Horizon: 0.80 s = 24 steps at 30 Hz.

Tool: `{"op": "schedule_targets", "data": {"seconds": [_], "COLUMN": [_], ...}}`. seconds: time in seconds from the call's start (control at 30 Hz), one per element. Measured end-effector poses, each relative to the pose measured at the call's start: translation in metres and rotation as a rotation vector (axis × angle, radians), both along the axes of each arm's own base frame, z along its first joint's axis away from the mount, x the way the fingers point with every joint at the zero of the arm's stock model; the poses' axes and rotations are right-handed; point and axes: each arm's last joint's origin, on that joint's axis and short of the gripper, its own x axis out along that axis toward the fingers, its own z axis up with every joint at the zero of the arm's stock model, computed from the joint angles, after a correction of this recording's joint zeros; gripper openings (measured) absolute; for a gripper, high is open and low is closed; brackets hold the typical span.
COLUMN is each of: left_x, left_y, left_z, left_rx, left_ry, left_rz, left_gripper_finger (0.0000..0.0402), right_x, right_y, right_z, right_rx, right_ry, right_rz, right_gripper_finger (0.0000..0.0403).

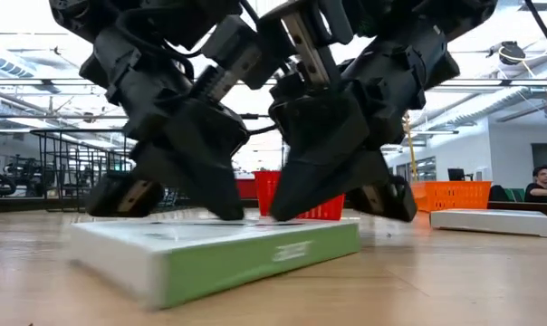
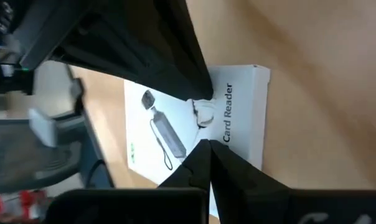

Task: Pick and place items into bin
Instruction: Put the left white card reader box into the orange bin

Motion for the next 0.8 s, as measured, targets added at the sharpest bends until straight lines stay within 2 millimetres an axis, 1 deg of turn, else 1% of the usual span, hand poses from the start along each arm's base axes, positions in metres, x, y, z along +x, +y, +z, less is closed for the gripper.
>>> {"op": "schedule_targets", "data": {"seconds": [0.13,0.2,0.3,0.37,0.47,0.53,0.6,0.67,0.7,0.8], "left_x": [0.005,0.006,0.006,0.003,-0.005,-0.013,-0.024,-0.033,-0.035,-0.03], "left_y": [0.002,0.002,0.001,-0.002,-0.006,-0.008,-0.007,-0.004,-0.002,0.002], "left_z": [0.007,0.013,0.028,0.039,0.052,0.054,0.049,0.041,0.038,0.034], "left_rx": [0.004,0.009,-0.004,-0.013,-0.012,-0.002,0.031,0.064,0.072,0.061], "left_ry": [-0.082,-0.125,-0.183,-0.203,-0.193,-0.124,0.008,0.124,0.149,0.143], "left_rz": [0.039,0.058,0.06,0.05,0.019,-0.003,-0.007,-0.006,-0.009,-0.035], "left_gripper_finger": [0.001,0.001,0.0003,0.0005,0.0007,0.0003,0.0004,0.0006,0.0006,0.0003], "right_x": [-0.007,-0.008,-0.012,-0.018,-0.025,-0.031,-0.036,-0.041,-0.042,-0.041], "right_y": [-0.003,-0.001,0.004,0.011,0.025,0.034,0.04,0.042,0.041,0.036], "right_z": [0.016,0.026,0.042,0.046,0.046,0.046,0.042,0.036,0.034,0.027], "right_rx": [-0.044,-0.053,-0.044,-0.047,-0.045,-0.04,-0.053,-0.066,-0.072,-0.067], "right_ry": [0.005,-0.028,-0.067,-0.054,-0.033,-0.013,0.018,0.028,0.031,0.048], "right_rz": [-0.014,-0.021,-0.026,-0.025,-0.02,-0.01,-0.012,-0.025,-0.036,-0.06], "right_gripper_finger": [0.0,0.0,0.0,0.0,0.0,0.0,0.0,0.0,0.0,0.0]}}
